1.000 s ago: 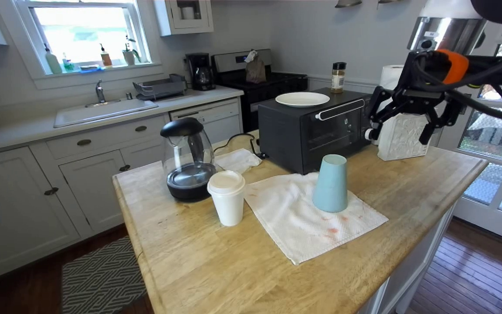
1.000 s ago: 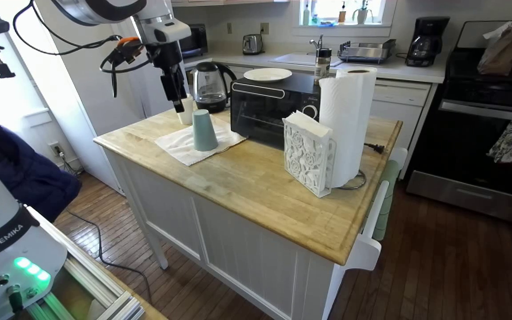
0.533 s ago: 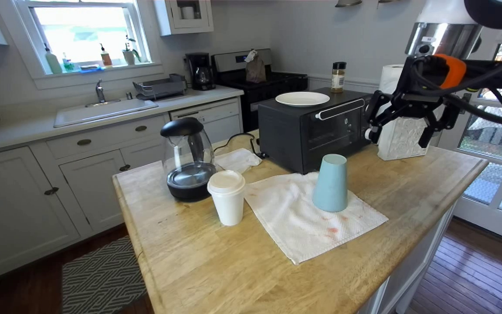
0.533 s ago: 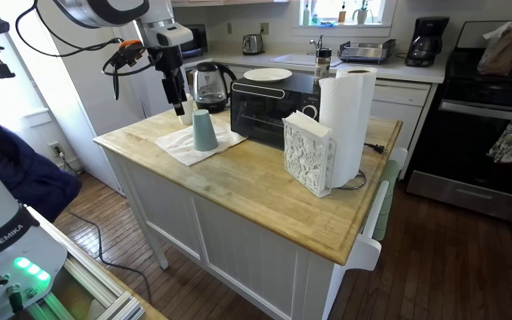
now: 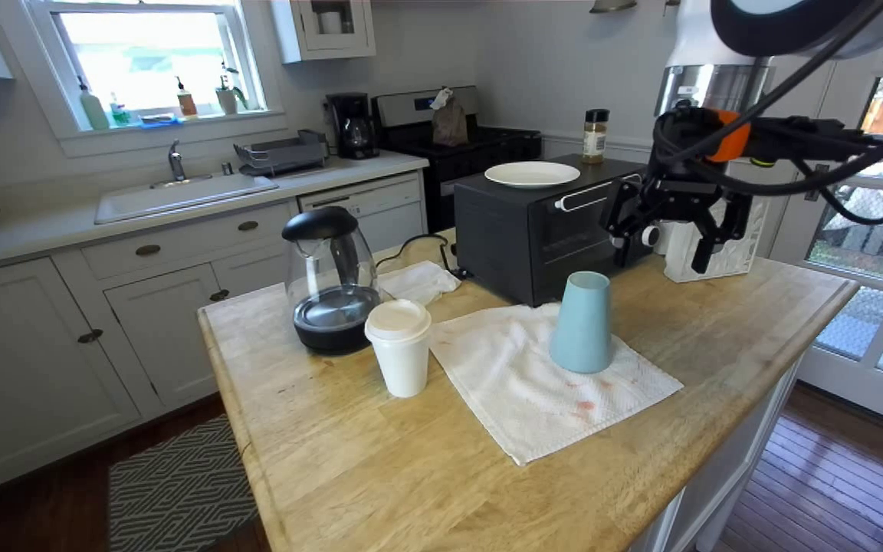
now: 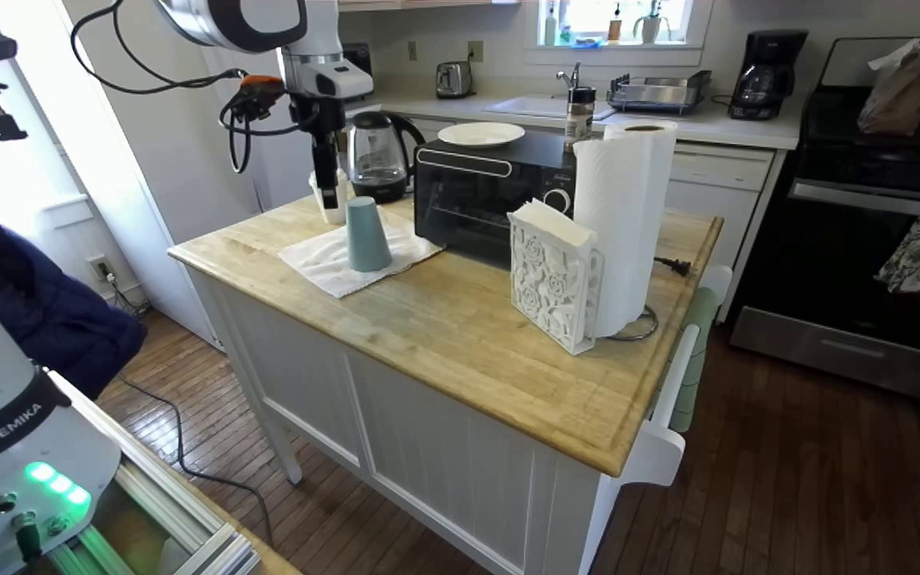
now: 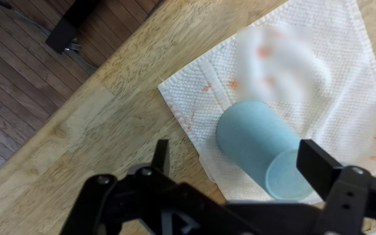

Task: Turn the blue cup upright.

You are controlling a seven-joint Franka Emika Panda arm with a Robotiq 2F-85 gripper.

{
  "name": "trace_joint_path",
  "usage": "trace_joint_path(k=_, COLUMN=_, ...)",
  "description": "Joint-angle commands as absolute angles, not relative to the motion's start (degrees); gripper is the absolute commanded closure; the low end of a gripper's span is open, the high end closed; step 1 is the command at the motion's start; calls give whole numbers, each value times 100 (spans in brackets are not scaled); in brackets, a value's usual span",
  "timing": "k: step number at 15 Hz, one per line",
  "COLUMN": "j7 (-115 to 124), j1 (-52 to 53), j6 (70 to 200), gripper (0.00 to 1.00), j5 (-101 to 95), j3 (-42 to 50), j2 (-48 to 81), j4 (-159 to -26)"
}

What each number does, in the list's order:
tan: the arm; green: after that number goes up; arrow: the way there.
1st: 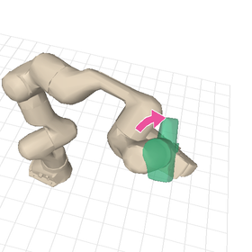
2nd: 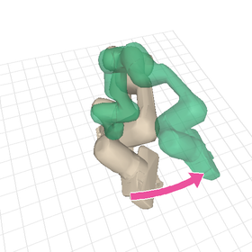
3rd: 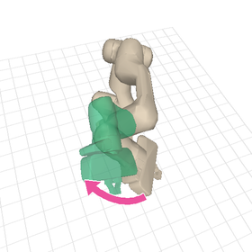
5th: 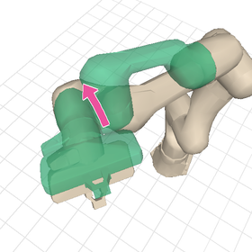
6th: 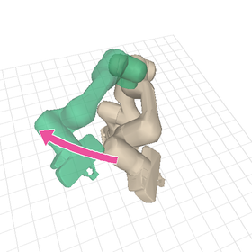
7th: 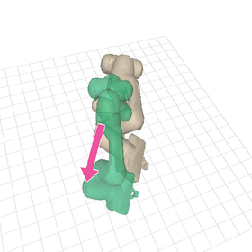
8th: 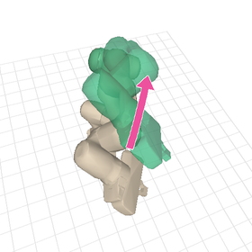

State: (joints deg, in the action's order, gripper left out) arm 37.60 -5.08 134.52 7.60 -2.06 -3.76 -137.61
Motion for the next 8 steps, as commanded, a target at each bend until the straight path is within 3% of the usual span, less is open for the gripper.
trace_joint_path(k=1, j7=3516, j1=-367, j6=13047, gripper=0, j5=1058, j3=-75, j2=345, j4=-12949)
trace_joint_path(k=8, j7=3487, j1=-290, j6=12862, gripper=0, j5=1138, j3=-2, j2=1280, j4=-12023)
